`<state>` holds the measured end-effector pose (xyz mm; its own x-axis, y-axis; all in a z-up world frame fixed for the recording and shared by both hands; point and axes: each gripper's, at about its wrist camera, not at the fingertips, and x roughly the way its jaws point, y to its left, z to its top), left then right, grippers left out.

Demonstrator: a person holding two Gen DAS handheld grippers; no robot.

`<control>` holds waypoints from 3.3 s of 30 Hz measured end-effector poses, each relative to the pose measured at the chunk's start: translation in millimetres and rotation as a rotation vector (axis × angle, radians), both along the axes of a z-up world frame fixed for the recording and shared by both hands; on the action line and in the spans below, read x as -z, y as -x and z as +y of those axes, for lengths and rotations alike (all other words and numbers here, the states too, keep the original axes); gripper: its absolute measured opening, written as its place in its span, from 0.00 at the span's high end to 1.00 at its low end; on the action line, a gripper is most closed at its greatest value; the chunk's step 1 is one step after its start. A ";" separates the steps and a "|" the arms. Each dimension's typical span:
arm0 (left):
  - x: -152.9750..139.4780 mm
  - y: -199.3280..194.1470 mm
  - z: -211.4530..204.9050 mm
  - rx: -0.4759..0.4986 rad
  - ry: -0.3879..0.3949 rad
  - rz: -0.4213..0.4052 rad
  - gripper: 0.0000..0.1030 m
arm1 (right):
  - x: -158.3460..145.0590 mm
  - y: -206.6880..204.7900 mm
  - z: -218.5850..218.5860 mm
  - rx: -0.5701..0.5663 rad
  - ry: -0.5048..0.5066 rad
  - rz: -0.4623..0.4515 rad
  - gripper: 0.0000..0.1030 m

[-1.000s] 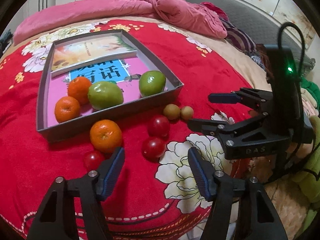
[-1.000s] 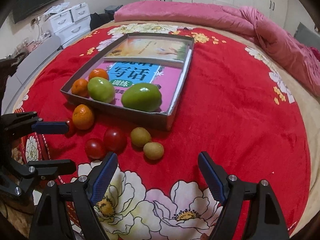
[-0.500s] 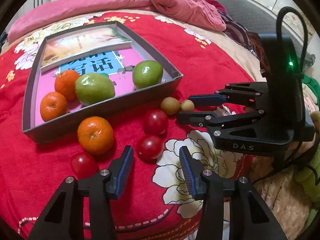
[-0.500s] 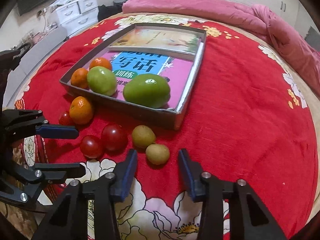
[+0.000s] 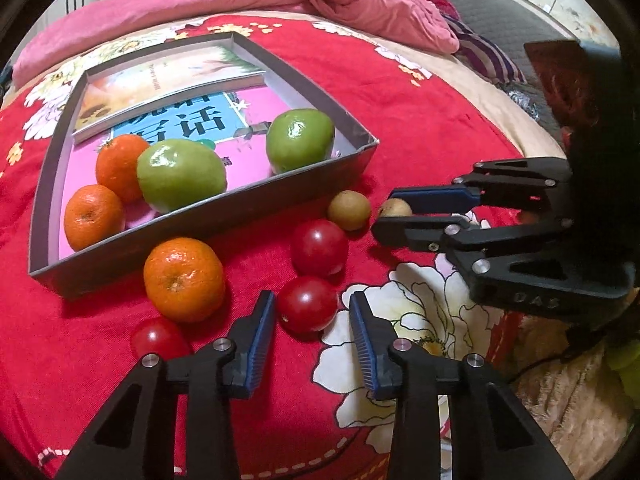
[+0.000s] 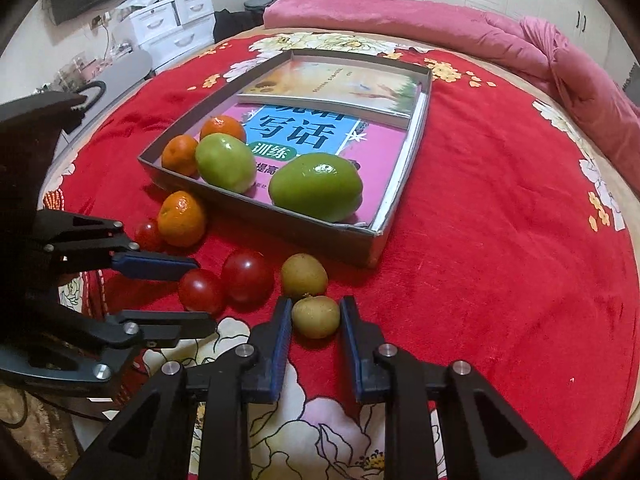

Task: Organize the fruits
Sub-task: 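Grasp a red cherry tomato with the left tool while the right tool grasps a small brown kiwi, then carry the tomato in the left tool and the kiwi in the right tool over the tray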

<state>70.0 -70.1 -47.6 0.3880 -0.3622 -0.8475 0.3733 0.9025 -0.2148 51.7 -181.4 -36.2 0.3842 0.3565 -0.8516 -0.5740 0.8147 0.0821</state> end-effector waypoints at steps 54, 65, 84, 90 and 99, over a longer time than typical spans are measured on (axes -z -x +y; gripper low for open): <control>-53.6 -38.7 121.6 -0.357 0.033 -0.203 0.69 | -40.6 -9.8 -22.4 0.098 -0.274 -0.097 0.76; -41.1 -63.5 114.7 -0.350 -0.044 -0.199 0.69 | -39.3 -15.3 -19.1 0.113 -0.257 -0.111 0.76; -25.8 -77.3 105.4 -0.304 -0.134 -0.151 0.70 | -39.4 -32.4 -15.5 0.140 -0.221 -0.148 0.76; -26.4 -76.3 106.6 -0.298 -0.125 -0.146 0.70 | -35.0 -30.5 -6.3 0.113 -0.152 -0.174 0.76; -27.1 -75.7 109.6 -0.289 -0.092 -0.125 0.70 | -25.8 -30.4 2.4 0.090 -0.087 -0.184 0.76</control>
<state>145.7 39.5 -20.5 0.5668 -0.1465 -0.8107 0.1176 0.9884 -0.0964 82.1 -179.0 -10.4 0.5637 0.3829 -0.7318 -0.5113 0.8576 0.0548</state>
